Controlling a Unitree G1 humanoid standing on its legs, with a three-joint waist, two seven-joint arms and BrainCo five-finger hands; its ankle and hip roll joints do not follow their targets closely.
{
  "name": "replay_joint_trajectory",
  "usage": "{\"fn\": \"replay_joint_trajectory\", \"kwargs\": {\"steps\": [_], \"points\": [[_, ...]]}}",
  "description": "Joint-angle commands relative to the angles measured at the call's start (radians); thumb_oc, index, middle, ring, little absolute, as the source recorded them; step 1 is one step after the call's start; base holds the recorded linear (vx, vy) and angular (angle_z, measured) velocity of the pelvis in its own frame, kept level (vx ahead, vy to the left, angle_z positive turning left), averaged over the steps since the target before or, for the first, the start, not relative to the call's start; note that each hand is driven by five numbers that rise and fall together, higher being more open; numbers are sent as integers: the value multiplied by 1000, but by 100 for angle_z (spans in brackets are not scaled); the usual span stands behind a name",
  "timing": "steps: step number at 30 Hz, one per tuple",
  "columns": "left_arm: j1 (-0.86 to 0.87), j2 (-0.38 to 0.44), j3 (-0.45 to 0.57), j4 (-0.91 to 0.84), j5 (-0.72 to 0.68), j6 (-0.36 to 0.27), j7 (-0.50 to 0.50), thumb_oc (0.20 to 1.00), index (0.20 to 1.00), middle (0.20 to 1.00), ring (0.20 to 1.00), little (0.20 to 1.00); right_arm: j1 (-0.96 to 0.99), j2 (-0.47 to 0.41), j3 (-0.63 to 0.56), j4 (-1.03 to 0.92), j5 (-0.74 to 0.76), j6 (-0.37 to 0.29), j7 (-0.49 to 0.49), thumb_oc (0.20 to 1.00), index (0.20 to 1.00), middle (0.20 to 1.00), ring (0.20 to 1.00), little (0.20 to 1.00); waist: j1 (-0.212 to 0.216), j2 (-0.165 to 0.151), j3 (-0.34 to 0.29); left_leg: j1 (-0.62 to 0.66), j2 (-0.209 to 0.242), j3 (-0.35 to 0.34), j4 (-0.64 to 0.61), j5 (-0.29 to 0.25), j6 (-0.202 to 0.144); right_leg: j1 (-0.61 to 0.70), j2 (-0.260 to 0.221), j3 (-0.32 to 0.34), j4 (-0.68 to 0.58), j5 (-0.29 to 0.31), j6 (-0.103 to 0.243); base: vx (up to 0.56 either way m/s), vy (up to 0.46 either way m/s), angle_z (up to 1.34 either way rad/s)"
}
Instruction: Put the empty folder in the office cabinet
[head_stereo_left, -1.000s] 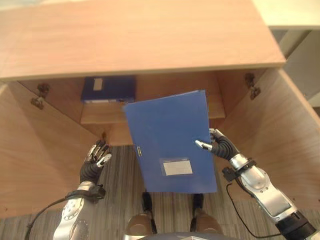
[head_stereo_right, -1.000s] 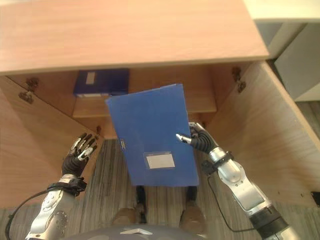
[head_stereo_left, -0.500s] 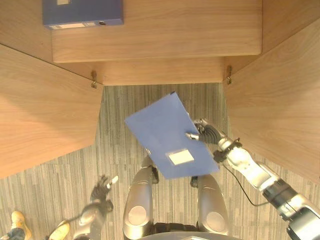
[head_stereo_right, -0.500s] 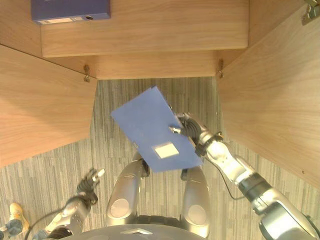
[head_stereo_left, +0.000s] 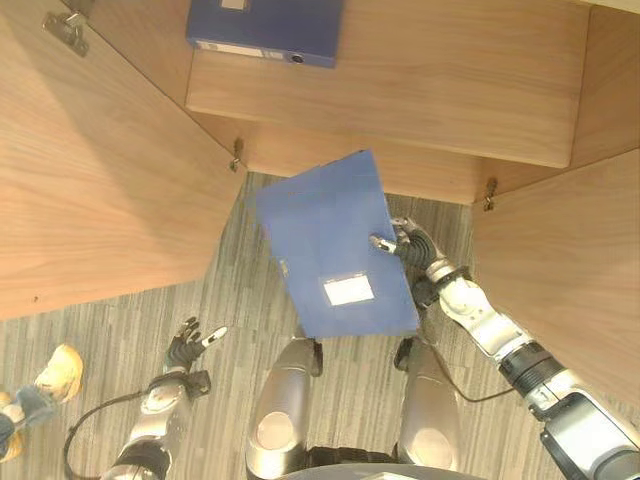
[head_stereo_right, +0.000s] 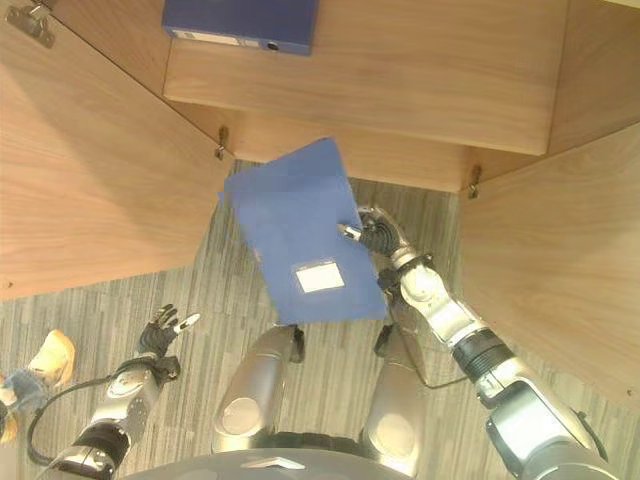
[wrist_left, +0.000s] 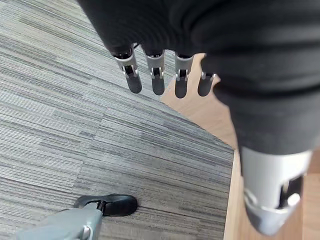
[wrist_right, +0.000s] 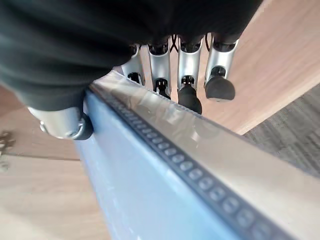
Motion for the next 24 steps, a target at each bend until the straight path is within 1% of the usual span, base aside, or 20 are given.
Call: {"fn": "replay_joint_trajectory", "kwargs": {"steps": [1, 2, 4, 5, 6, 7, 8, 10, 13, 14, 15, 16, 19, 20, 21, 22, 23, 24], "points": [[70, 37, -34, 3, 2, -16, 5, 1000, 1000, 1000, 1000, 1000, -16, -11, -55, -30, 101, -39, -65, 200, 200, 200, 200, 200, 7, 24, -62, 57, 2, -56, 66, -159, -99, -16, -61, 13, 17, 91, 35, 117, -58, 63], [61, 35, -40, 10, 1, -16, 7, 1000, 1000, 1000, 1000, 1000, -36, -1, -71, -4, 122, -35, -82, 200, 200, 200, 200, 200, 3, 26, -61, 66, -4, -68, 74, -170, -99, -22, -57, 9, 7, 96, 38, 173, -96, 69], [52, 28, -65, 8, -15, -11, 6, 1000, 1000, 1000, 1000, 1000, -91, 7, -158, 105, 221, -33, -140, 200, 200, 200, 200, 200, 0, 31, -59, 78, -27, -106, 119, -206, -99, -43, -64, 13, 5, 122, 40, 290, -208, 91], [52, 29, -79, 7, -10, -10, 1, 1000, 1000, 1000, 1000, 1000, -93, 6, -187, 135, 242, -34, -161, 200, 200, 200, 200, 200, 6, 29, -66, 75, -38, -113, 133, -217, -102, -34, -71, 12, -5, 128, 39, 168, -153, 49], [52, 29, -79, 7, -10, -10, 1, 1000, 1000, 1000, 1000, 1000, -93, 6, -187, 135, 242, -34, -161, 200, 200, 200, 200, 200, 6, 29, -66, 75, -38, -113, 133, -217, -102, -34, -71, 12, -5, 128, 39, 71, -91, 62], [54, 29, -80, 10, -15, -8, 0, 1000, 1000, 1000, 1000, 1000, -117, 13, -214, 175, 254, -31, -186, 200, 200, 200, 200, 200, 10, 25, -73, 69, -49, -115, 142, -223, -105, -27, -79, 7, -3, 146, 37, 71, -108, 67], [48, 28, -89, 19, -12, -5, 2, 1000, 1000, 1000, 1000, 1000, -162, 18, -239, 248, 270, -31, -218, 200, 200, 200, 200, 200, 17, 30, -88, 62, -51, -120, 146, -228, -109, -24, -82, 3, -4, 160, 39, 106, -144, 75], [53, 19, -108, 23, -17, -5, 7, 1000, 1000, 1000, 1000, 1000, -254, 36, -268, 334, 286, -30, -278, 200, 200, 200, 200, 200, 27, 42, -110, 61, -41, -120, 130, -225, -116, -24, -78, -6, -6, 172, 38, 112, -173, 10], [73, 3, -129, 9, -21, 1, 14, 1000, 1000, 1000, 1000, 1000, -330, 57, -285, 367, 286, -30, -335, 200, 200, 200, 200, 200, 34, 62, -124, 70, -8, -116, 114, -229, -131, -18, -61, -18, -1, 162, 24, 117, -186, -26], [78, -3, -134, 6, -22, 2, 18, 1000, 1000, 1000, 1000, 1000, -336, 72, -284, 360, 284, -35, -346, 200, 200, 200, 200, 200, 33, 66, -127, 79, 7, -116, 104, -229, -136, -18, -54, -20, 4, 156, 20, 78, -126, -21], [78, -3, -133, 6, -22, 2, 18, 1000, 1000, 1000, 1000, 1000, -335, 72, -283, 359, 284, -35, -347, 200, 200, 200, 200, 200, 34, 67, -127, 81, 10, -116, 102, -229, -137, -17, -52, -21, 4, 155, 19, 77, -123, -14], [80, -9, -139, 6, -23, 3, 21, 1000, 1000, 1000, 1000, 1000, -345, 83, -279, 344, 281, -38, -358, 200, 200, 200, 200, 200, 33, 72, -126, 91, 23, -112, 95, -229, -143, -18, -44, -21, 14, 149, 14, 34, -56, -16], [80, -9, -139, 6, -23, 3, 21, 1000, 1000, 1000, 1000, 1000, -345, 83, -279, 344, 281, -38, -358, 200, 200, 200, 200, 200, 33, 72, -125, 91, 23, -112, 95, -229, -143, -18, -44, -21, 14, 149, 14, 62, -63, -5], [80, -45, -187, 3, -11, 5, 27, 1000, 1000, 1000, 1000, 1000, -358, 154, -315, 295, 275, -91, -447, 200, 200, 200, 200, 200, 31, 116, -141, 130, 73, -92, 33, -213, -160, -12, -6, -14, 15, 123, 1, 200, -167, 3], [69, -60, -216, 0, -7, 5, 28, 1000, 1000, 1000, 1000, 1000, -380, 194, -351, 302, 267, -112, -499, 200, 200, 200, 200, 200, 29, 138, -157, 139, 79, -86, -5, -190, -161, -13, 1, -8, 5, 115, -2, 220, -163, -5], [68, -64, -224, -3, -8, 5, 27, 1000, 1000, 1000, 1000, 1000, -390, 203, -357, 302, 260, -111, -519, 200, 200, 200, 200, 200, 33, 145, -164, 145, 83, -83, -19, -186, -162, -14, 7, -6, 3, 111, -4, 86, -22, -27], [63, -70, -239, -6, -6, 3, 28, 1000, 1000, 1000, 1000, 1000, -403, 222, -374, 311, 270, -125, -536, 200, 200, 200, 200, 200, 35, 158, -169, 148, 84, -81, -26, -181, -163, -15, 12, -2, 3, 107, -6, 44, 7, -37], [63, -69, -240, -5, -6, 3, 28, 1000, 1000, 1000, 1000, 1000, -403, 222, -375, 312, 270, -126, -537, 200, 200, 200, 200, 200, 38, 158, -170, 149, 86, -79, -29, -180, -163, -16, 14, -2, 3, 106, -6, 38, 1, -32]]}}
